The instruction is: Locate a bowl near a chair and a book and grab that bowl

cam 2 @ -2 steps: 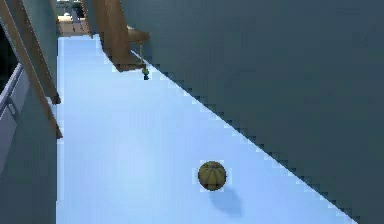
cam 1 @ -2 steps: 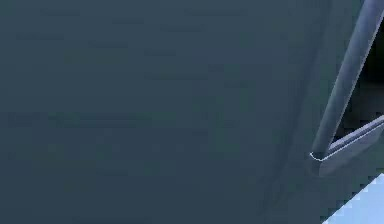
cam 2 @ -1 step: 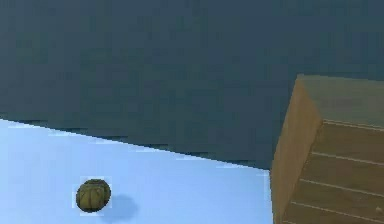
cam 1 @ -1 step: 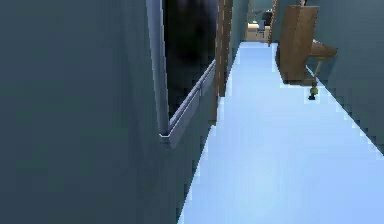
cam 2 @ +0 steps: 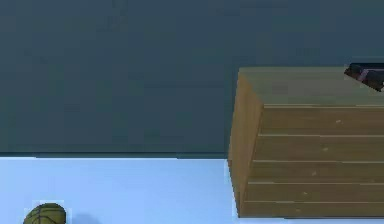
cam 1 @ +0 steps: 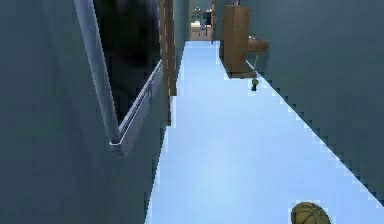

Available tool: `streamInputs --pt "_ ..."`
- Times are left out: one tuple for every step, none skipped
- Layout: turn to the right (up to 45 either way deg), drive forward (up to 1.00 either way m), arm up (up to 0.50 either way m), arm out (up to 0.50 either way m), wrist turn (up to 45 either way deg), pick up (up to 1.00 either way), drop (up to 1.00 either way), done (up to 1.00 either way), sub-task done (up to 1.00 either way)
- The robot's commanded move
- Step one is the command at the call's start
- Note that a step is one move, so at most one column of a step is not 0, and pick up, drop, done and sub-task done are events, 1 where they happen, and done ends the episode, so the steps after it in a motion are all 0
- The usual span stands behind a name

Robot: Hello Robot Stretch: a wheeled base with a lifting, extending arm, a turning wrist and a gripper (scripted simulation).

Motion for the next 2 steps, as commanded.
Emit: streamInputs --pt "0.0 1.0 0.0 0.0 0.0 0.0 0.0 0.0 0.0" --pt "0.0 0.35 0.0 0.0 0.0 0.0 0.0 0.0 0.0"
